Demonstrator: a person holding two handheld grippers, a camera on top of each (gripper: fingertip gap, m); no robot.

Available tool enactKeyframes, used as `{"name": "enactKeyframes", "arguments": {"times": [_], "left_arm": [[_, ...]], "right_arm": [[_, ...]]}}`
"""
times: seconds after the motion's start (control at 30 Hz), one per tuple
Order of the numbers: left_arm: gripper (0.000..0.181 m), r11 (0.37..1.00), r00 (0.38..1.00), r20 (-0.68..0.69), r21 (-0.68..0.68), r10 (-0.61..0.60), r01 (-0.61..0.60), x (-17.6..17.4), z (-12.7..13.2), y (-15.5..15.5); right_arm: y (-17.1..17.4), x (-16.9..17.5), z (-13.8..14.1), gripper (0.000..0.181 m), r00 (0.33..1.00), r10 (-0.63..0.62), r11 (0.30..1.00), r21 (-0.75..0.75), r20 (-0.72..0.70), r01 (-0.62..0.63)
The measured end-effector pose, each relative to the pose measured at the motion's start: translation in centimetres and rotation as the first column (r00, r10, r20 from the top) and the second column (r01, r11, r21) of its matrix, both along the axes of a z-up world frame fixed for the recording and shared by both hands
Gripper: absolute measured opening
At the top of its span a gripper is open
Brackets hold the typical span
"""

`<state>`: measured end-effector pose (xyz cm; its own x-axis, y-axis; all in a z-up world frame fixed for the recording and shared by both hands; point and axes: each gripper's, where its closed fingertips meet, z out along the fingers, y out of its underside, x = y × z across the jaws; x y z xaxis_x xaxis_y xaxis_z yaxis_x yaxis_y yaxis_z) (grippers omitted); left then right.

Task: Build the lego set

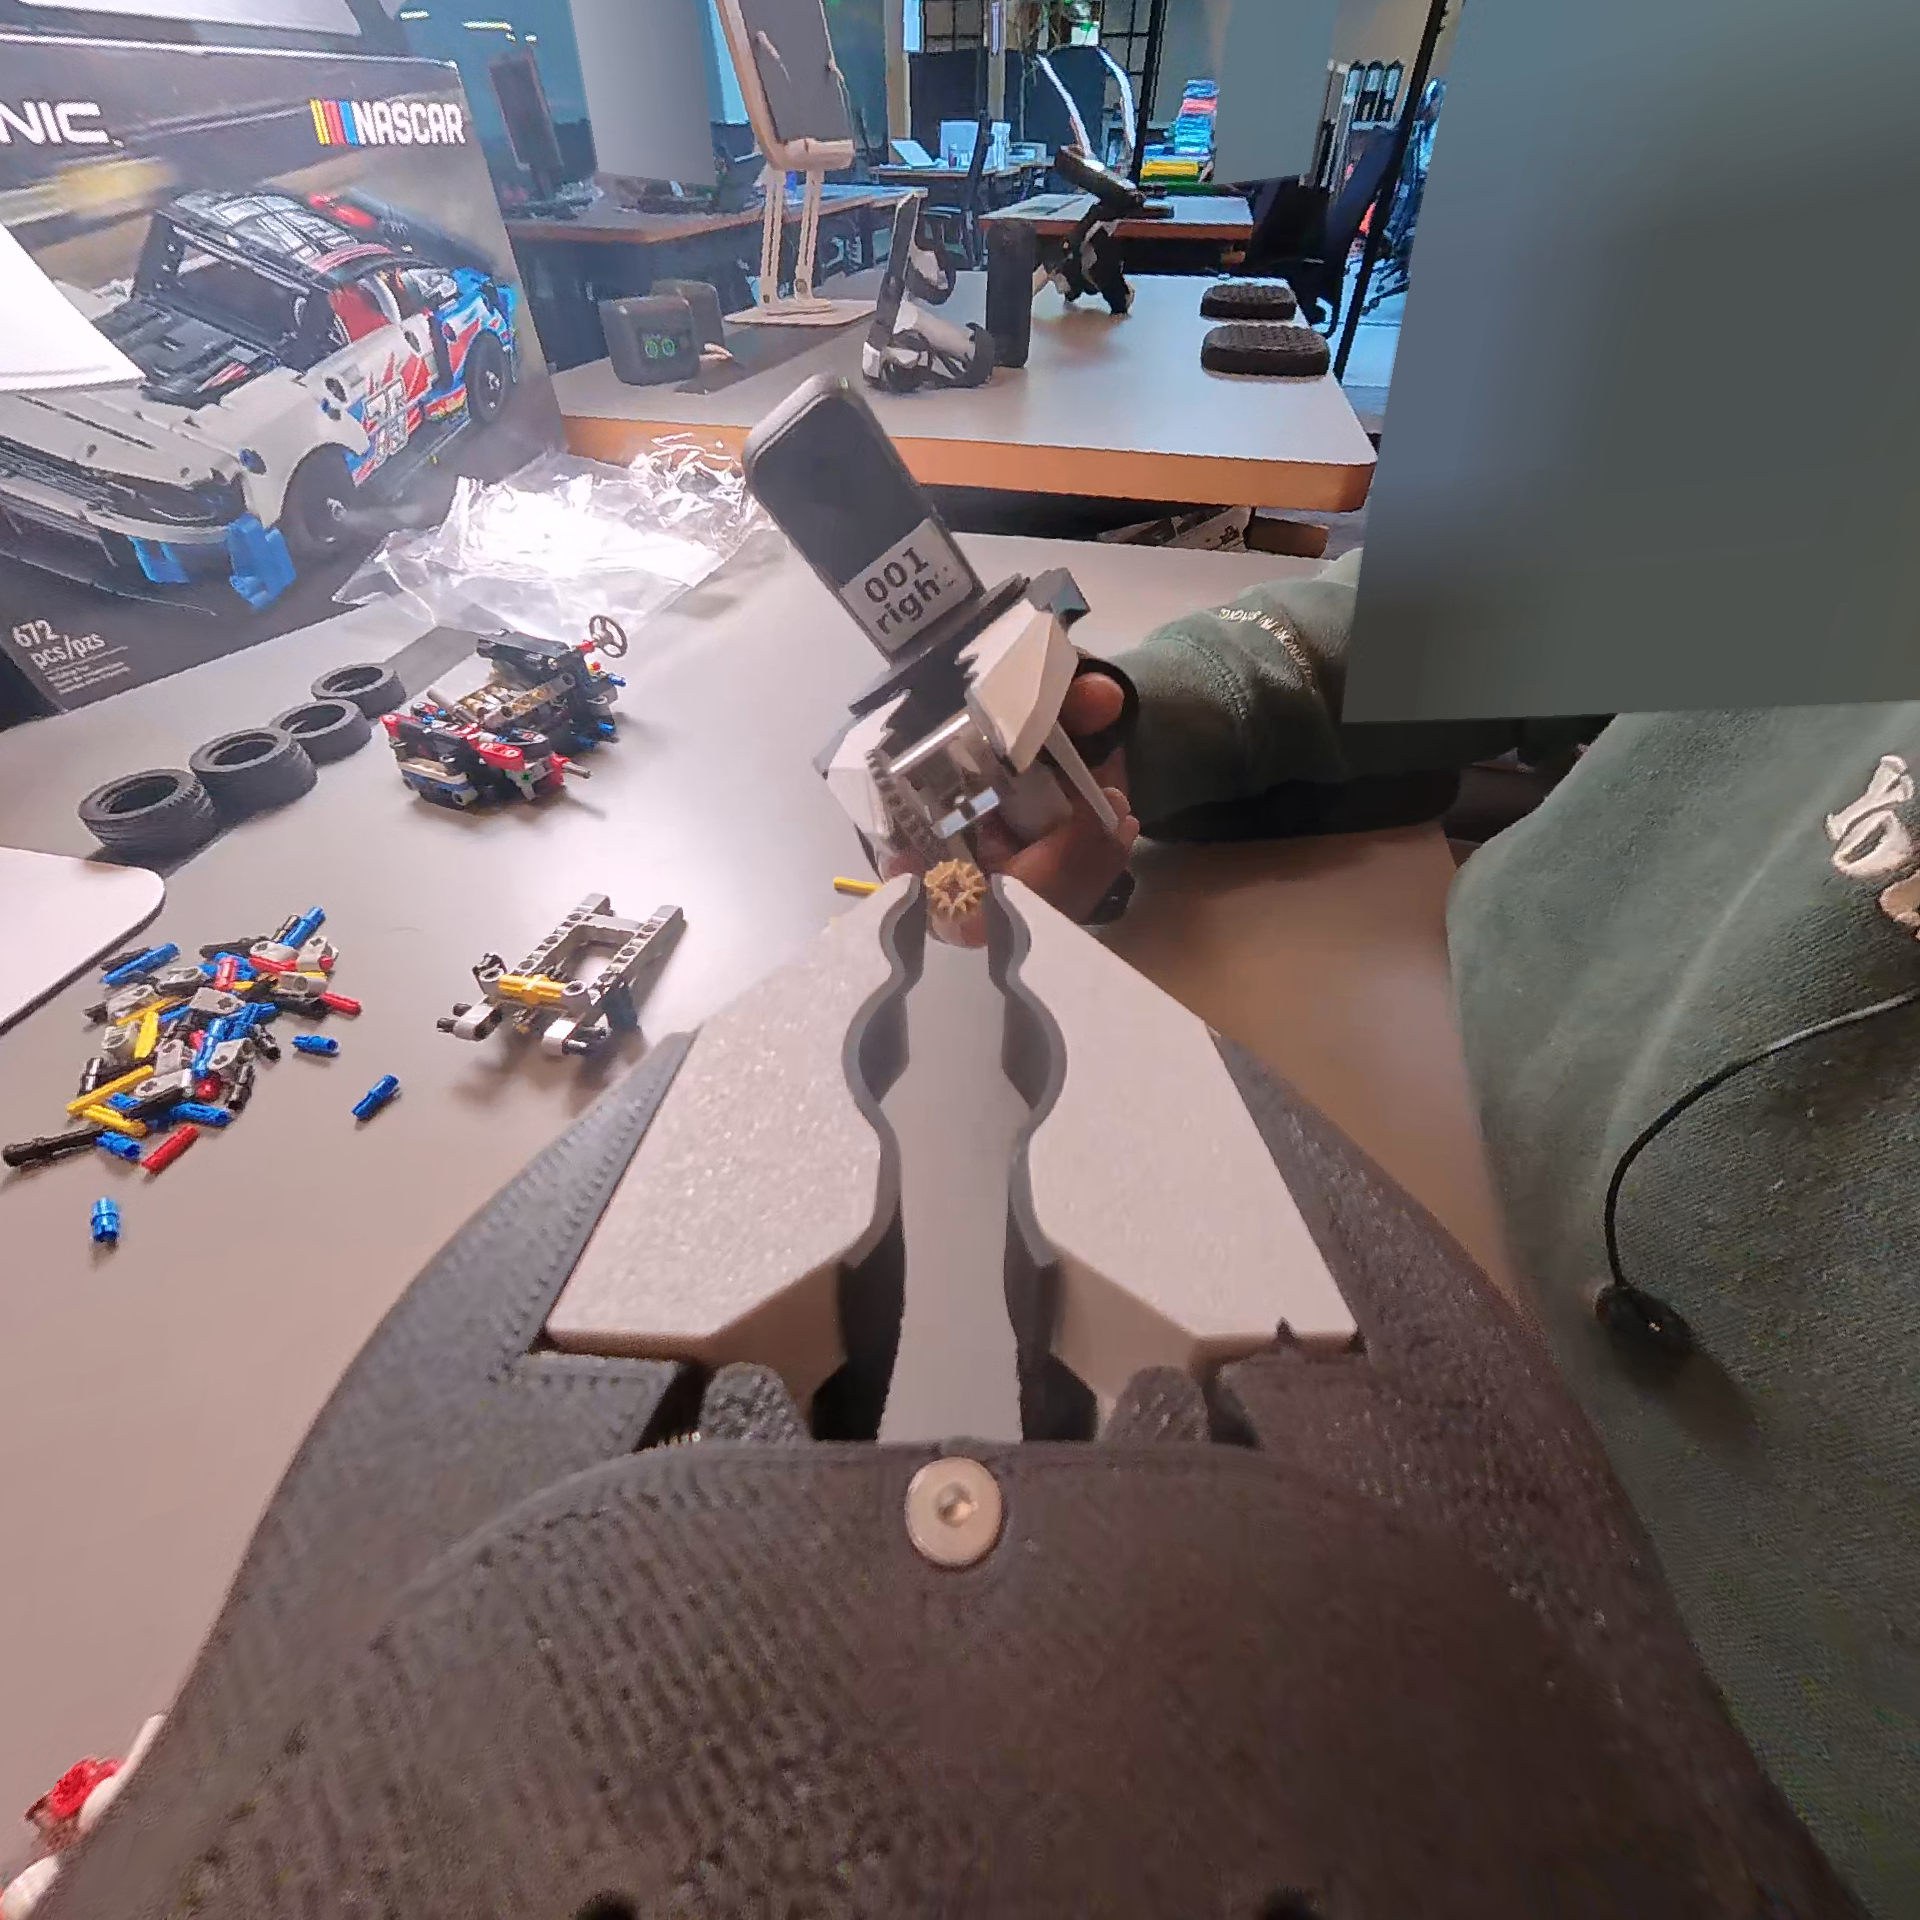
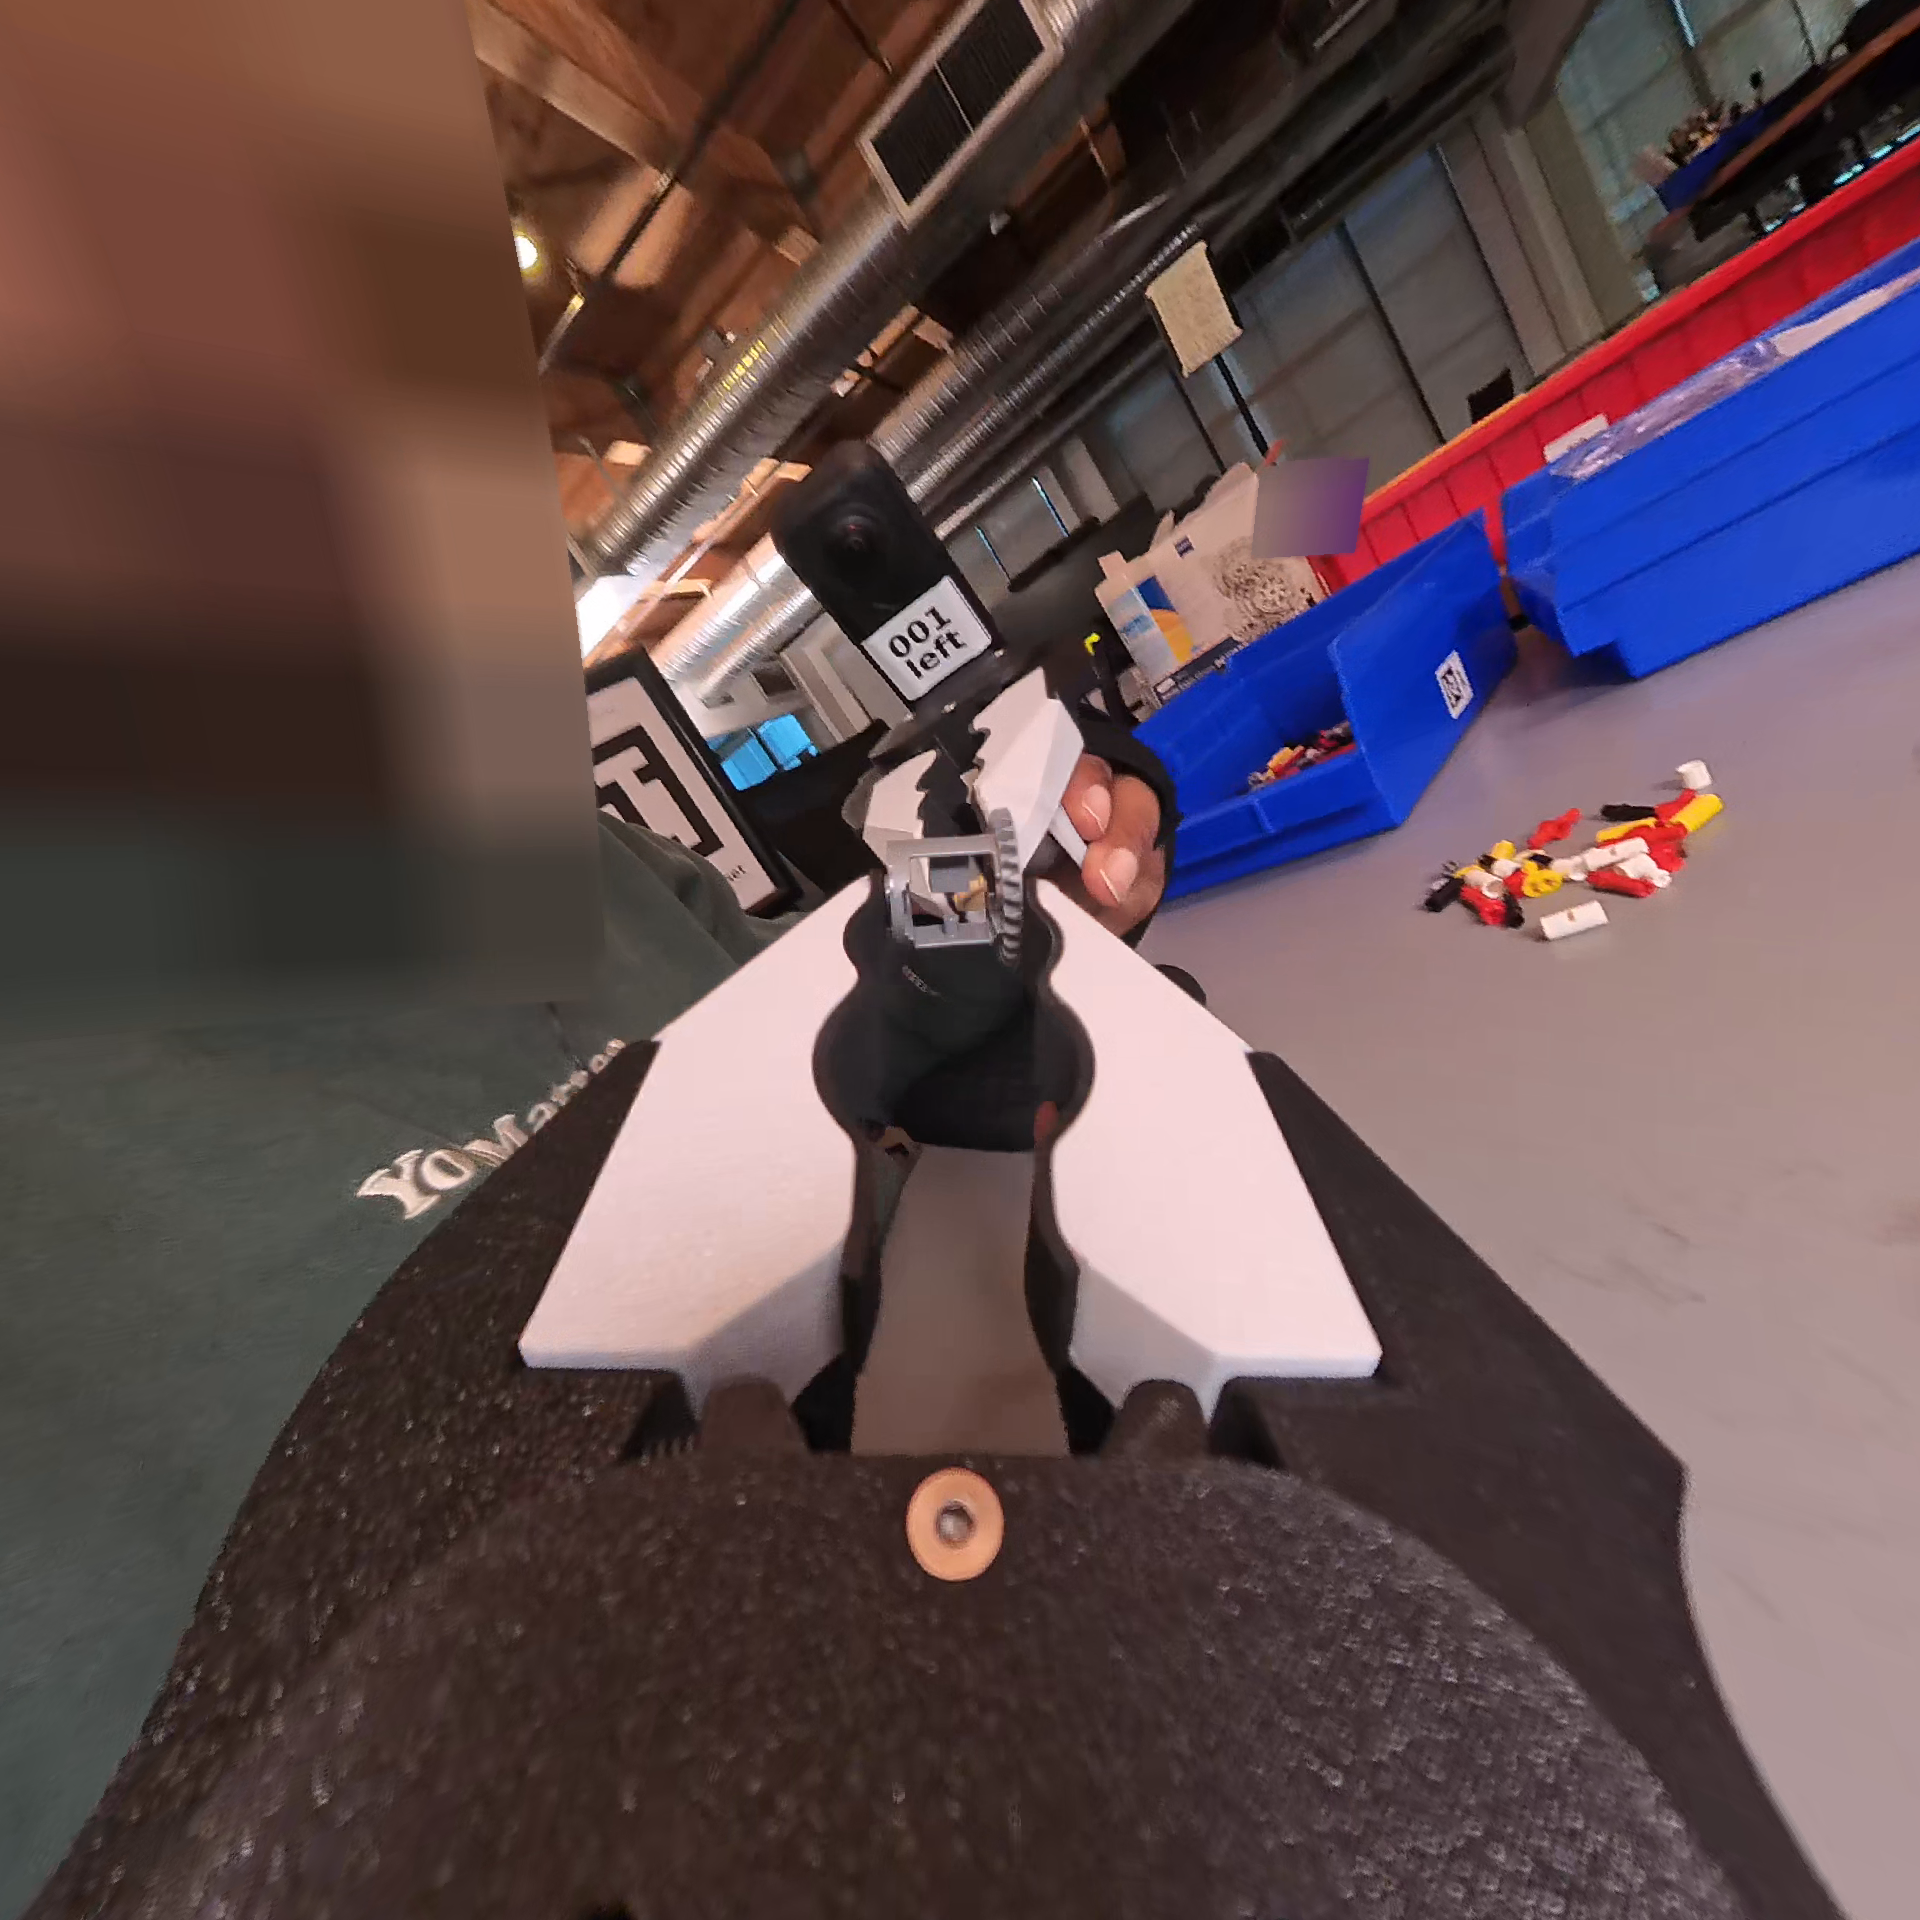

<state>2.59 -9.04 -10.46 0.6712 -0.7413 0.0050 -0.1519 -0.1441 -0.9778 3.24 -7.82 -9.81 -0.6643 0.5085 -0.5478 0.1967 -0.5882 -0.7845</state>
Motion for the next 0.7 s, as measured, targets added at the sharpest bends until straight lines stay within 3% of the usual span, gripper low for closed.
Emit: {"name": "enactKeyframes", "arguments": {"times": [0.03, 0.23, 0.47, 0.7], "left_arm": [[0.009, 1.0, 1.0, 0.008, 0.003, -0.002, 0.002, 0.1, 0.1, -0.1], [0.009, 1.0, 0.995, 0.103, 0.011, 0.008, -0.01, 1.0, 1.6, 0.1], [0.009, 0.996, 0.98, 0.193, -0.079, 0.045, -0.031, 1.3, 1.7, 0.8], [0.008, 0.992, 0.983, 0.151, -0.092, 0.103, -0.09, 0.7, 1.2, 1.3]], "right_arm": [[0.0, 0.1, 0.2, 0.024, 1.0, 0.009, 1.0, -0.016, -0.008, -0.01], [0.2, 0.3, 0.9, 0.023, 0.999, 0.045, 0.995, -0.093, -0.022, -0.047], [0.1, 0.1, 0.9, 0.024, 0.998, 0.064, 0.988, -0.144, -0.01, -0.065], [0.3, -0.6, 0.4, 0.023, 0.996, 0.078, 0.973, -0.221, 0.048, -0.066]]}}
